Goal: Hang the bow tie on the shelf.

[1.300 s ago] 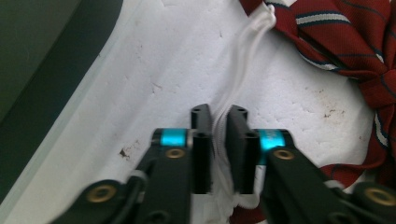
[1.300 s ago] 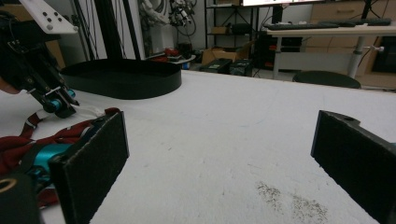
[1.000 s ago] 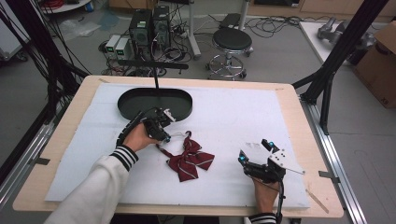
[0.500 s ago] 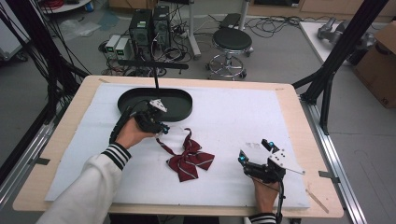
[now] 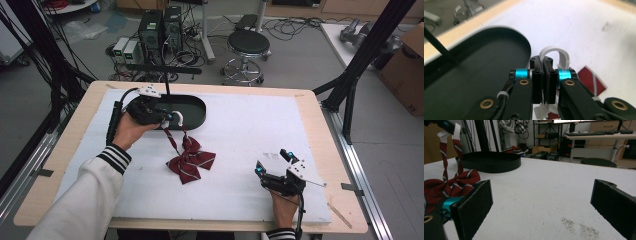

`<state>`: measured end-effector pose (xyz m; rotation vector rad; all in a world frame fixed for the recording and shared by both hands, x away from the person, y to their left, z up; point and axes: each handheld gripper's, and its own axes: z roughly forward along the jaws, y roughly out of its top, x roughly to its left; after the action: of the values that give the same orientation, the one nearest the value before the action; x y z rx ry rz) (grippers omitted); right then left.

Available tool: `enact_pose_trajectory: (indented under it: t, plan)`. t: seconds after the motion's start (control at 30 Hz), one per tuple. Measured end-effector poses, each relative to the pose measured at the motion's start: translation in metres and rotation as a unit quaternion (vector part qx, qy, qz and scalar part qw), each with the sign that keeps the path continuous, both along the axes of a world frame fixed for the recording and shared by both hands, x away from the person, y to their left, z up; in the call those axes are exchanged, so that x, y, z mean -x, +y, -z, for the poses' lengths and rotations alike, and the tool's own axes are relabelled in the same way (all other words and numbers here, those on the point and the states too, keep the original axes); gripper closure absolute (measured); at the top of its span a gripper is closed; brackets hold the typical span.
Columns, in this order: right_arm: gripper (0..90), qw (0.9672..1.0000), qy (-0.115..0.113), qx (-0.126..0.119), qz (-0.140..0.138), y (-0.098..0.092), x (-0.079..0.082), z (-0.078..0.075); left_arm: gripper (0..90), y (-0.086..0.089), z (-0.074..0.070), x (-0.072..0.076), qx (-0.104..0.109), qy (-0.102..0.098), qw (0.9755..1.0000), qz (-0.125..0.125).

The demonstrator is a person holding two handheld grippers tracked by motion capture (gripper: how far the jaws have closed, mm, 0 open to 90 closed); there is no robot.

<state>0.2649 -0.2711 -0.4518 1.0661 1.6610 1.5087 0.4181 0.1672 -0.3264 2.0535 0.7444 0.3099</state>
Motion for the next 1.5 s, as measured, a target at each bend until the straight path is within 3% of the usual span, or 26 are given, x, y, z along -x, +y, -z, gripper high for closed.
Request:
enact_pose_trajectory:
  t: [0.2, 0.47, 0.63, 1.1, 1.5]
  plan:
    - [3.0, 1.0000, 0.001, 0.000, 0.000, 0.000, 0.000, 0.000, 87.2, 0.005, -0.010, -0.003, 0.041, -0.029, 0.9986, -0.015]
    - [3.0, 1.0000, 0.001, 0.000, -0.001, 0.000, 0.000, 0.000, 87.3, 0.007, -0.025, -0.011, 0.066, -0.053, 0.9960, -0.031]
    - [3.0, 1.0000, 0.000, 0.001, -0.001, 0.000, 0.000, 0.000, 87.3, 0.010, -0.036, -0.019, 0.079, -0.075, 0.9929, -0.048]
    - [3.0, 1.0000, 0.002, -0.001, -0.001, 0.000, 0.000, 0.000, 87.3, 0.005, -0.072, -0.044, 0.077, -0.108, 0.9879, -0.080]
    - [3.0, 1.0000, 0.001, -0.001, -0.001, 0.000, 0.000, 0.000, 87.3, 0.001, -0.085, -0.069, 0.069, -0.129, 0.9830, -0.111]
